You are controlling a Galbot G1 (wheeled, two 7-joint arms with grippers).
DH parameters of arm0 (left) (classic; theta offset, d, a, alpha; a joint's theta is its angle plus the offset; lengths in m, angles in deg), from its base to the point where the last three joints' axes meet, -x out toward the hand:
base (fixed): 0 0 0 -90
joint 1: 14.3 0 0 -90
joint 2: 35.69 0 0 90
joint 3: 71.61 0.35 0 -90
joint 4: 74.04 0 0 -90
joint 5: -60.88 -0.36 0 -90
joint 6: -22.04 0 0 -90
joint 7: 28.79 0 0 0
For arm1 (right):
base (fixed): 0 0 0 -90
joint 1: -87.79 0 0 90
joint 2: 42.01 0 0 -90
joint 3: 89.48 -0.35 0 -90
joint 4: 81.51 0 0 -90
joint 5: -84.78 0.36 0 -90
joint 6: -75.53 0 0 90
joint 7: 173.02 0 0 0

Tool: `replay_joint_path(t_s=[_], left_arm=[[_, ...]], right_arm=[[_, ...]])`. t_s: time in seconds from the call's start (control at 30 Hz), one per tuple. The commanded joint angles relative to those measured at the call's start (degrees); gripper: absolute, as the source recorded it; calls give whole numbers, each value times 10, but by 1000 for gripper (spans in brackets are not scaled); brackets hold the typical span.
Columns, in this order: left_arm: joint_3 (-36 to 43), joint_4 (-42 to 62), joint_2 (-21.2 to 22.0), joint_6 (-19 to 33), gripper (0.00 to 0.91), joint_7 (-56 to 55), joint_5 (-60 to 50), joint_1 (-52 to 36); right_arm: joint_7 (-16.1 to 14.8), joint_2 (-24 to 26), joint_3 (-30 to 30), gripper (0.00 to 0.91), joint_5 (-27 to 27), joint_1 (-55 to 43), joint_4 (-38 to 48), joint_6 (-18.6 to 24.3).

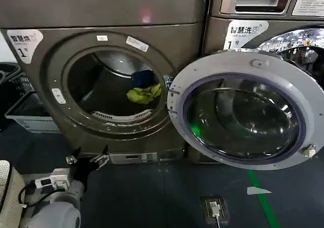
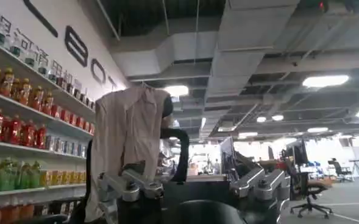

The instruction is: Grasp the clothes from the dryer.

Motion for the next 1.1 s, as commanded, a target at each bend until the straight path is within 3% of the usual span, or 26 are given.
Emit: replay_joint_path(t_s=[0.03, 1.1], left_arm=[[0, 1, 0, -28, 907, 0, -2, 1], [4, 10, 3, -28, 907, 4, -11, -1]], right_arm=[[0, 0, 0, 907, -1, 0, 0, 0], [0, -3, -3, 907, -1, 1, 1, 2]])
